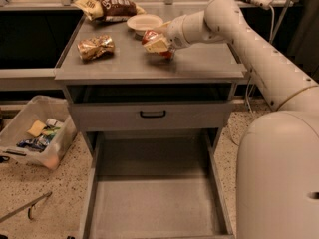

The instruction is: Pick coke can from middle drawer and place on counter

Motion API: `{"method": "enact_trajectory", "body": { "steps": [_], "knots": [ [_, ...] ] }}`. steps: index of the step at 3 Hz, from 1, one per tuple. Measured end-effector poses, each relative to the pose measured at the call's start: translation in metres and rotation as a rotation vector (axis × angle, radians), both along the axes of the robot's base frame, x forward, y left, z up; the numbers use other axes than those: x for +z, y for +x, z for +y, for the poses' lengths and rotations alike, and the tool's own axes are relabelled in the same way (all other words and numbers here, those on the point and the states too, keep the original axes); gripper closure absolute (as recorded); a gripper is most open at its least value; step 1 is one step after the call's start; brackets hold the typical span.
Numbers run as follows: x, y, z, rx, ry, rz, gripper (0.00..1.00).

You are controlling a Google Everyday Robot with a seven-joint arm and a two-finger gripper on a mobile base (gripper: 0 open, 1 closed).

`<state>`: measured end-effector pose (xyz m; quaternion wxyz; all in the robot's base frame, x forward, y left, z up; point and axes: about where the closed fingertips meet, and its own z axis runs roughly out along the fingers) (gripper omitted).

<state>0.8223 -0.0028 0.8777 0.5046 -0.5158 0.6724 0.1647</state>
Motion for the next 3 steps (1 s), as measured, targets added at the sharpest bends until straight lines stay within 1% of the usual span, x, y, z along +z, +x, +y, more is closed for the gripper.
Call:
{"method": "enact_trajectory", "body": {
  "steps": [1,2,3],
  "knots": [
    [0.0,0.0,0.0,0.0,0.0,0.0,0.12],
    [-0.0001,0.0,0.0001,0.0,0.0,0.0,0.0],
    [-0.0001,0.0,0.0001,0.0,0.0,0.0,0.0]
  ]
}}
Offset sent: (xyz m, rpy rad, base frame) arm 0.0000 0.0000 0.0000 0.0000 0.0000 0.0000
